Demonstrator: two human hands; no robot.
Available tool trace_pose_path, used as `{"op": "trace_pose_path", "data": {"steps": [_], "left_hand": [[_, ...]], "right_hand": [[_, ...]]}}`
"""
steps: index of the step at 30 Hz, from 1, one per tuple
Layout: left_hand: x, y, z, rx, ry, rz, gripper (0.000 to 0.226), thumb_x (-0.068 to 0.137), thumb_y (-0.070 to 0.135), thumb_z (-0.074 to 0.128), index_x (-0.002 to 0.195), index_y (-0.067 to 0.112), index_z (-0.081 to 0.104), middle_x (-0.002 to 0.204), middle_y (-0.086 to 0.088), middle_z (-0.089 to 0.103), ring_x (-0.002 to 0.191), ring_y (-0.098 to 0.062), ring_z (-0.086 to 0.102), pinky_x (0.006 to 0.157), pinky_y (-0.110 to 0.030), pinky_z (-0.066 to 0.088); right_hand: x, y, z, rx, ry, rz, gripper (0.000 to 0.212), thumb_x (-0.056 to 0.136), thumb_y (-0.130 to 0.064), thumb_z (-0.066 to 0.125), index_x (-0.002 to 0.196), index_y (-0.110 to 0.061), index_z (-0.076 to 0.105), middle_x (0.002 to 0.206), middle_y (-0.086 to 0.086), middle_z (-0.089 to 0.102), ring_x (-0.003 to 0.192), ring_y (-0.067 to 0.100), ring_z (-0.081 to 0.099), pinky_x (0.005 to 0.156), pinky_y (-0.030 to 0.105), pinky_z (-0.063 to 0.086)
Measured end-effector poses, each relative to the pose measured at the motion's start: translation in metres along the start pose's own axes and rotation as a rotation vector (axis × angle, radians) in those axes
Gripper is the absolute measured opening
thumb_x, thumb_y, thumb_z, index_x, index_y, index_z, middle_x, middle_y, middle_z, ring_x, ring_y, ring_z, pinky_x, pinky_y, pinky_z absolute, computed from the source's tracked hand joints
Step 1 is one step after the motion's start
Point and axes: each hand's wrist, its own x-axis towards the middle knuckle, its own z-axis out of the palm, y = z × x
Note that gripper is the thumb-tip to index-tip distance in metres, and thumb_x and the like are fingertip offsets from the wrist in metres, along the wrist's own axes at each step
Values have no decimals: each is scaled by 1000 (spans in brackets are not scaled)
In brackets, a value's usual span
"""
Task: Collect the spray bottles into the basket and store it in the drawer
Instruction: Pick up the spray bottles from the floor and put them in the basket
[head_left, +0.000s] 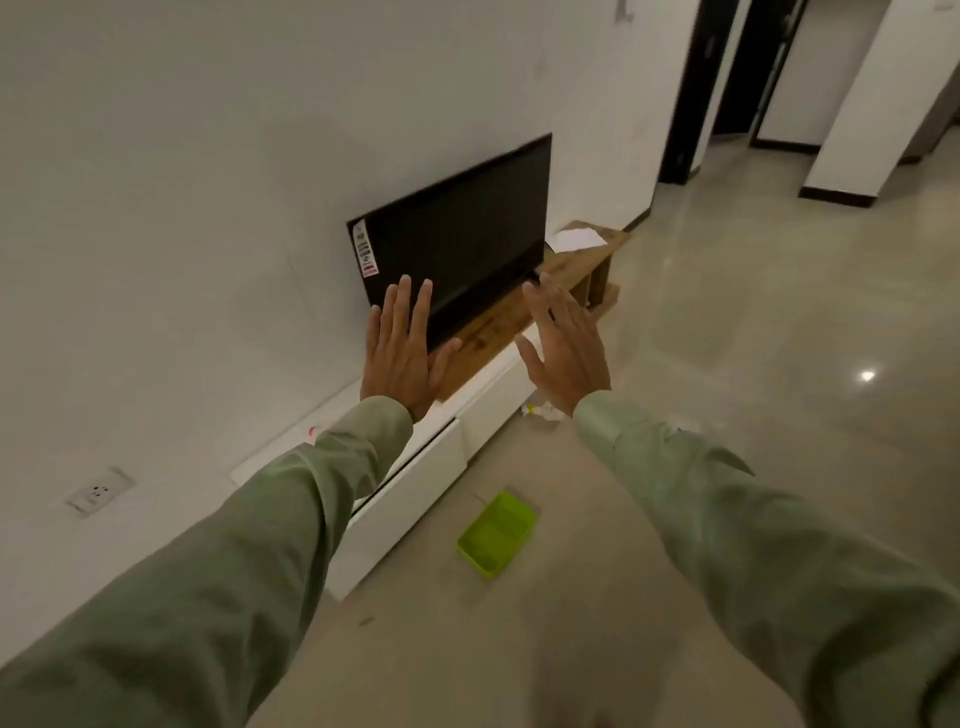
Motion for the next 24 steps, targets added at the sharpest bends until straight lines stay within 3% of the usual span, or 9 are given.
{"op": "trace_pose_path", "data": {"steps": [4, 13, 20, 24], "left_hand": [[-9, 43, 54, -57, -125, -2, 76, 96, 62, 21, 157, 19, 6, 166, -11, 6, 153, -28, 2, 124, -49, 7], [4, 164, 170, -179, -307, 40, 73, 99, 54, 36, 157, 21, 7, 166, -9, 6, 153, -25, 2, 124, -45, 2], [43, 242, 247, -185, -467, 116, 78, 92, 64, 23, 156, 21, 10, 164, -11, 13, 153, -28, 9, 124, -47, 8], [75, 278, 302, -179, -539, 160, 74, 97, 59, 34, 156, 21, 9, 164, -11, 14, 152, -28, 12, 123, -48, 11]], "right_hand": [[-31, 59, 11, -27, -46, 134, 58, 103, -38, 42, 155, -18, 27, 163, 12, 25, 149, 30, 28, 118, 47, 31], [-100, 209, 26, -6, -165, 386, 60, 100, -36, 46, 155, -18, 29, 162, 13, 27, 147, 33, 31, 117, 52, 31], [-121, 306, 16, -46, -212, 560, 62, 100, -37, 48, 156, -18, 28, 163, 11, 26, 146, 32, 33, 116, 47, 33], [-118, 368, 20, -64, -213, 645, 63, 97, -34, 52, 154, -19, 30, 163, 10, 27, 144, 31, 35, 113, 46, 35]]}}
